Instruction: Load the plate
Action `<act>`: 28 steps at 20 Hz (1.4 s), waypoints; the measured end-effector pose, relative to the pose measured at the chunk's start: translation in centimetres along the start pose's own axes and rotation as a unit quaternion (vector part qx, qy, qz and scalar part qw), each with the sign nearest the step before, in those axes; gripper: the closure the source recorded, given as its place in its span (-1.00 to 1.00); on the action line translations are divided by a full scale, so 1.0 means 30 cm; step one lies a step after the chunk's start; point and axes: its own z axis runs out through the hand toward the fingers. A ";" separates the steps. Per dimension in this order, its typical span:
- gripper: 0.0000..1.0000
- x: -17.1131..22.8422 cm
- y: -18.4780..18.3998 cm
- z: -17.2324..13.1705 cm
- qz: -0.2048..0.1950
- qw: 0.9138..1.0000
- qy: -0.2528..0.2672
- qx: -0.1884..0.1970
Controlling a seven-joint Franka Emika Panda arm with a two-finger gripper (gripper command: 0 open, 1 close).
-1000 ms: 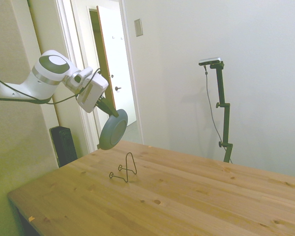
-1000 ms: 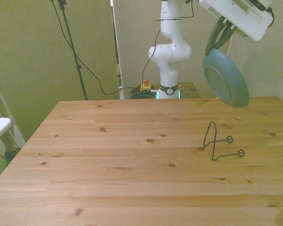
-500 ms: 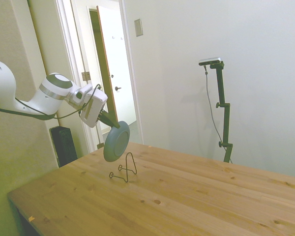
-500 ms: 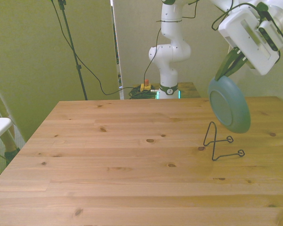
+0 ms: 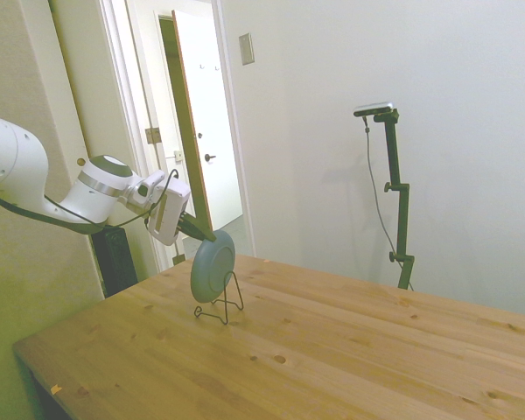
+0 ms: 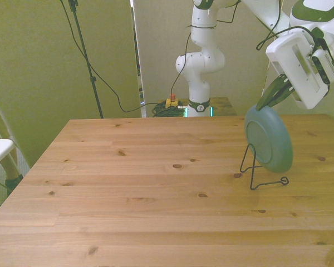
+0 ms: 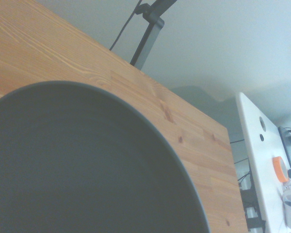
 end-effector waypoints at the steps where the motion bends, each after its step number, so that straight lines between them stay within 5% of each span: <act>1: 1.00 -0.006 -0.006 0.006 -0.001 1.000 -0.001 -0.001; 11: 1.00 -0.052 -0.047 0.060 -0.006 1.000 -0.009 -0.011; 12: -1.00 -0.054 -0.050 0.066 -0.005 1.000 -0.010 -0.012; 28: -1.00 -0.019 -0.023 0.055 0.025 0.999 -0.033 0.001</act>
